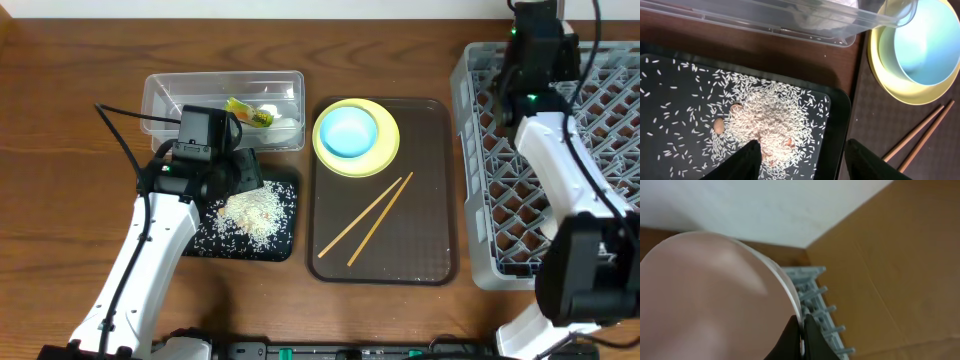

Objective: Sort waste into correct bins and load items into the dishwasher rack
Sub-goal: 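Lift the pink bowl and set it into the dish rack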

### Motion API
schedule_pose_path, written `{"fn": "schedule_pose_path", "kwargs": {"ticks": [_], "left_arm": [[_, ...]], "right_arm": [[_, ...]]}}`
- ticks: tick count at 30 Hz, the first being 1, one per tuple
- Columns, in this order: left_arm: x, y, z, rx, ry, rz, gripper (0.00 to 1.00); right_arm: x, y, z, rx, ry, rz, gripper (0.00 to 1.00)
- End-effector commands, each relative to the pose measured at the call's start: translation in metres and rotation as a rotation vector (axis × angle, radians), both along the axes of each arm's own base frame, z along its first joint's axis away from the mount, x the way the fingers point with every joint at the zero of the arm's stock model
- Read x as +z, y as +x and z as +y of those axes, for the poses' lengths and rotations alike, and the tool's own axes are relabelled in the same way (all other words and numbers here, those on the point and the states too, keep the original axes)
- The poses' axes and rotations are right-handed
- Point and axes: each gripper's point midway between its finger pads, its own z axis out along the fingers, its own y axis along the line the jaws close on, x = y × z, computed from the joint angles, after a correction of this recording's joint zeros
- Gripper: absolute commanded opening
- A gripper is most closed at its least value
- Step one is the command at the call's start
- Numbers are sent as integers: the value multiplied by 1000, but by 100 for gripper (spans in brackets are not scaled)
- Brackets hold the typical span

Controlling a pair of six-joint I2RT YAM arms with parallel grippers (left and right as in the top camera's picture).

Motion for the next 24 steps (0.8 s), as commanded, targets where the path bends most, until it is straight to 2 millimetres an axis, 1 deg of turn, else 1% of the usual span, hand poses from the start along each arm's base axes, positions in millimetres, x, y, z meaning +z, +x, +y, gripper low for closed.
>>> {"fn": "schedule_pose_path", "kwargs": {"ticks": [1, 3, 8, 12, 16, 18, 20, 24], "left_arm": [[5, 1, 3, -8, 17, -19, 57], [5, 1, 3, -8, 17, -19, 57], [5, 1, 3, -8, 17, -19, 57], [5, 1, 3, -8, 17, -19, 57], [5, 1, 3, -8, 17, -19, 57], [5, 1, 3, -8, 17, -19, 57], [5, 1, 3, -8, 17, -18, 57], [4, 0, 3, -8, 17, -15, 57]], "right_arm": [[-6, -7, -10, -90, -64, 36, 1], [-14, -4, -5, -88, -60, 45, 1], [-34, -2, 17, -52, -47, 93, 1], [-49, -9, 27, -57, 0, 117, 1], [-59, -16, 31, -75, 34, 132, 1], [-58, -17, 30, -76, 33, 133, 1], [-52, -16, 26, -92, 27, 108, 1], [-28, -17, 11, -150, -61, 70, 1]]}}
